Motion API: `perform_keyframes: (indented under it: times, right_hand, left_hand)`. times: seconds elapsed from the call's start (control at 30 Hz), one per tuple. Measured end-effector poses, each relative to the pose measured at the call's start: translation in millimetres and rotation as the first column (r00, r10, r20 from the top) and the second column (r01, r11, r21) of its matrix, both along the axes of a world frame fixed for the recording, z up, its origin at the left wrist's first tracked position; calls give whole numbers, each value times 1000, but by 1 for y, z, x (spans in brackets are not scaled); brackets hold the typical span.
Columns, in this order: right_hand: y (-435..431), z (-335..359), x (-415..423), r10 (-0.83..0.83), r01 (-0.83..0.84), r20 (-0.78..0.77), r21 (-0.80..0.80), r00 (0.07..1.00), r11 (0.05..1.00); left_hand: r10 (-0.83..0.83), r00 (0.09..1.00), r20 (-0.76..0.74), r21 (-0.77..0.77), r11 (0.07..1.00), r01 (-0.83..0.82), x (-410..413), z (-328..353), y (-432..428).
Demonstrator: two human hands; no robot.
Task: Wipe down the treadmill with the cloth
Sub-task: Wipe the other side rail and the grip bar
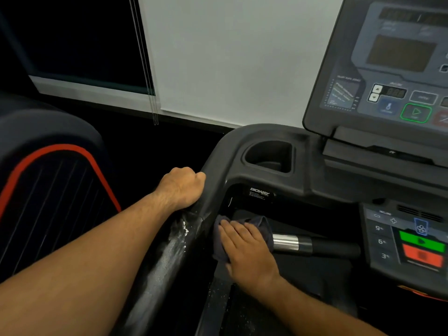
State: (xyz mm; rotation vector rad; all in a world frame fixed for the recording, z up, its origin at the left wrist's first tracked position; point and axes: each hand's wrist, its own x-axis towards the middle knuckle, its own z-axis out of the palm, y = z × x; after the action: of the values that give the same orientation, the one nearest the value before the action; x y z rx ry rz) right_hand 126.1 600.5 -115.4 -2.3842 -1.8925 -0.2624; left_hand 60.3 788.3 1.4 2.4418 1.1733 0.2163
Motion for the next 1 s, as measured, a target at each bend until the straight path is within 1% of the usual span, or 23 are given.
perform_keyframes:
  times: [0.03, 0.07, 0.1, 0.13, 0.17, 0.2, 0.23, 0.27, 0.3, 0.33, 0.37, 0.4, 0.43, 0.47, 0.5, 0.53, 0.57, 0.63, 0.7, 0.77, 0.87, 0.9, 1.0]
  right_hand:
    - [-6, -1, 6, 64, -64, 3, 12, 998, 998]
    - [-7, 1, 11, 89, -87, -81, 31, 993, 996]
    - [-3, 9, 14, 63, -39, -249, 102, 966, 994]
    - [7, 22, 16, -21, 120, -453, 191, 891, 974]
    - [20, 35, 19, -115, 358, -662, 244, 741, 901]
    - [34, 47, 24, -145, 595, -827, 258, 544, 761]
    - [47, 63, 30, -109, 772, -921, 243, 373, 587]
    - [59, 78, 37, -33, 858, -956, 247, 292, 451]
    - [72, 88, 44, 29, 893, -965, 253, 261, 373]
    - [84, 96, 49, 70, 898, -968, 251, 242, 361]
    - [96, 96, 52, 77, 878, -970, 241, 230, 413]
    - [108, 91, 52, 24, 828, -969, 221, 244, 515]
    - [115, 81, 45, -64, 750, -956, 182, 287, 636]
    - [116, 69, 33, -127, 652, -927, 146, 353, 744]
    - [112, 56, 19, -137, 563, -892, 147, 431, 813]
    - [104, 46, 3, -94, 500, -873, 184, 479, 846]
    - [93, 39, -11, -46, 465, -871, 216, 489, 859]
    - [75, 31, -24, -23, 418, -876, 207, 482, 884]
    - [75, 30, -10, -58, 349, -806, 189, 589, 918]
    - [89, 39, 18, -125, 301, -691, 140, 712, 943]
    - [116, 54, 61, -189, 270, -555, 68, 810, 960]
    - [127, 60, 76, -201, 257, -529, 33, 825, 966]
    - [154, 77, 107, -178, 189, -542, -37, 821, 981]
  left_hand:
    - [-5, 1000, -1, -8, 1000, 5, -1, 1, 1]
    - [-9, 1000, -3, -18, 1000, 9, -2, 1, 1]
    - [-16, 1000, -3, -31, 999, 16, -2, 2, 2]
    - [-27, 1000, 0, -43, 999, 26, -2, 3, 3]
    - [-34, 999, 3, -53, 998, 35, -2, 4, 4]
    - [-41, 999, 3, -63, 997, 41, -2, 5, 4]
    - [-47, 999, 6, -74, 996, 47, -2, 6, 5]
    - [-47, 999, 11, -88, 995, 47, -2, 5, 6]
    - [-43, 999, 14, -102, 994, 44, -2, 4, 7]
    - [-39, 999, 19, -115, 992, 41, -2, 4, 8]
    - [-30, 999, 27, -125, 992, 33, -2, 3, 9]
    - [-13, 999, 34, -138, 990, 17, -2, 1, 10]
    - [7, 999, 44, -150, 989, -1, -2, 1, 10]
    - [34, 998, 57, -164, 986, -25, -2, 0, 11]
    - [68, 995, 76, -184, 982, -53, -1, -2, 12]
    - [104, 989, 102, -225, 971, -79, -1, -3, 14]
    - [143, 981, 134, -291, 952, -99, 1, -4, 16]
    - [205, 963, 177, -423, 899, -114, 4, -4, 22]
    - [231, 957, 175, -478, 870, -123, 8, -2, 26]
    - [245, 954, 173, -507, 853, -128, 11, -1, 28]
    - [258, 954, 153, -553, 823, -134, 10, -2, 30]
    - [268, 951, 154, -568, 812, -137, 9, -1, 30]
    - [303, 940, 158, -629, 765, -141, 6, 0, 29]
